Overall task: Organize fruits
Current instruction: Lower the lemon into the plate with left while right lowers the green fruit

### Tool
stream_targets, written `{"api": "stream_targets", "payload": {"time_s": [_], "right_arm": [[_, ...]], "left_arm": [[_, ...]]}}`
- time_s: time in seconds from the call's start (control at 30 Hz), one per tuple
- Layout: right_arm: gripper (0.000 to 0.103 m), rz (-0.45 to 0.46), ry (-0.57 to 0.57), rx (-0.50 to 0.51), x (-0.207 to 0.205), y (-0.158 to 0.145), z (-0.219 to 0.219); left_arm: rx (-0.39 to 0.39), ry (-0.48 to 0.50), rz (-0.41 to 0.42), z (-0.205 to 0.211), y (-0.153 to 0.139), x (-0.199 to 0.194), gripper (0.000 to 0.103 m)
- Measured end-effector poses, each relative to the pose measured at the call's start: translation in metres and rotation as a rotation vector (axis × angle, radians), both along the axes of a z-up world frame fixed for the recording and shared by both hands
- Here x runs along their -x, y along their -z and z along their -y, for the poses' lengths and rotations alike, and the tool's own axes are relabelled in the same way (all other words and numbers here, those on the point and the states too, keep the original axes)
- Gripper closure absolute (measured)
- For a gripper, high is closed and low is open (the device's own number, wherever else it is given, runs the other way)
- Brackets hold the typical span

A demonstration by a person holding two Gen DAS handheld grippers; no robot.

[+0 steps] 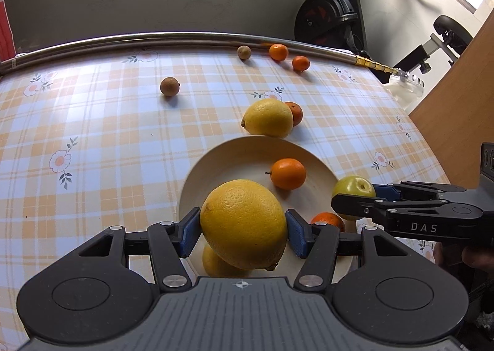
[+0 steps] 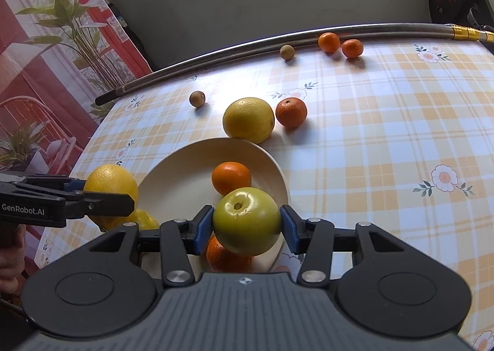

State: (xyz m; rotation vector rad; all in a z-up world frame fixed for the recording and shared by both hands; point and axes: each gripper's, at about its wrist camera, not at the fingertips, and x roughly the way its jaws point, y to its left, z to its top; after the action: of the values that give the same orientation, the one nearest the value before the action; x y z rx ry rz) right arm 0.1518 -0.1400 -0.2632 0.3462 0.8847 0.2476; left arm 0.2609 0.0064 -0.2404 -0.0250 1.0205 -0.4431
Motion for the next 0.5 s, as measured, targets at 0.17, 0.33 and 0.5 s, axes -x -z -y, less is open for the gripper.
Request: {"api": "stream_targets", "payload": {"time_s": [0.17, 0.33, 0.5], "right_arm": [[0.053, 0.011, -0.005, -0.009, 0.005, 0.001, 0.000], [0.053, 0.016, 0.007, -0.020, 0.008, 0.003, 0.005], [0.053, 0.026, 0.006, -0.025, 0.009, 0.001, 0.009]], "left_arm": [[-0.004, 0.030, 0.002, 0.014, 0.005, 0.013, 0.042], [-0.024, 0.058, 0.013, 0.027, 0.006, 0.019, 0.042], [-0.034, 0.062, 0.018, 0.030, 0.004, 0.019, 0.042]]}}
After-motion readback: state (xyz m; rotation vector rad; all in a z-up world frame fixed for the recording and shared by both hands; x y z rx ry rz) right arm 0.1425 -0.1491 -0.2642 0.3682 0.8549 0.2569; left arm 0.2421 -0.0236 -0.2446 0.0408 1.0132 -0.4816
